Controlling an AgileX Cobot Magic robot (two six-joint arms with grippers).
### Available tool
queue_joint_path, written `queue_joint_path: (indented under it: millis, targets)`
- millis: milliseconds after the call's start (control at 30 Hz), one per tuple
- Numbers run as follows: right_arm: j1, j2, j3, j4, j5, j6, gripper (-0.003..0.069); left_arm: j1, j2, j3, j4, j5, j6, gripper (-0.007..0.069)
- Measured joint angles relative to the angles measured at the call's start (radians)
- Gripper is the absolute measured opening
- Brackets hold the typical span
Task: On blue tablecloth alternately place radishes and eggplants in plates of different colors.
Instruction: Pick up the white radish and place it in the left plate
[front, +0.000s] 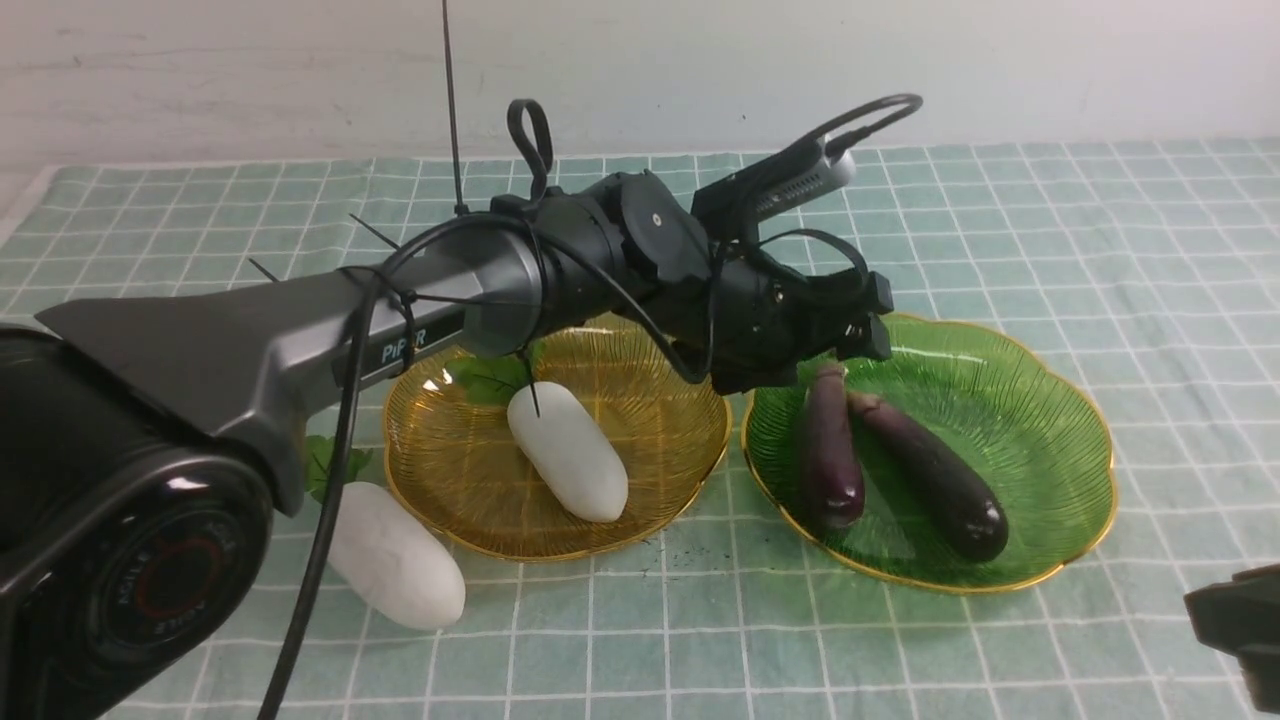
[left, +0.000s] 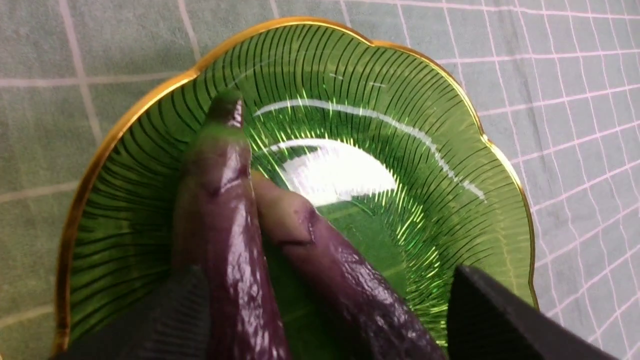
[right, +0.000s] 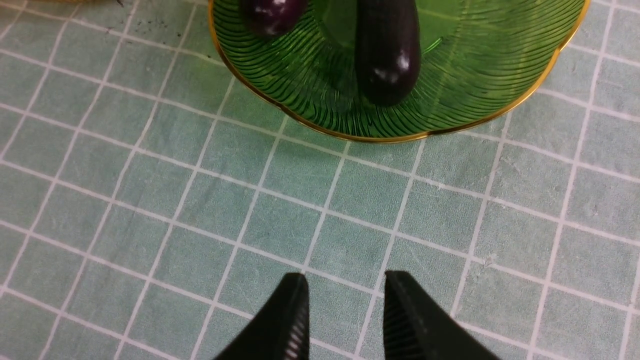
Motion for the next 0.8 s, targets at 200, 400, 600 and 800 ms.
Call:
queue_joint_path:
  millis: [200, 400, 600, 800]
  targets:
    - [0.000, -0.011, 0.000, -0.007, 0.021, -0.004, 0.0202, 0.022, -0.039, 0.000, 0.026, 0.177, 0.043, 0.0397]
    - [0.000, -0.154, 0.000, -0.006, 0.099, 0.000, 0.0191, 0.035, -0.150, -0.001, 0.098, 0.327, 0.189, 0.0062]
    - [0.000, -0.393, 0.000, -0.005, 0.232, 0.061, 0.0071, 0.035, -0.254, -0.001, 0.117, 0.415, 0.254, -0.0007]
    - [0.000, -0.662, 0.048, -0.046, 0.005, 0.071, -0.0013, 0.035, -0.352, -0.001, 0.175, 0.530, 0.263, -0.0007]
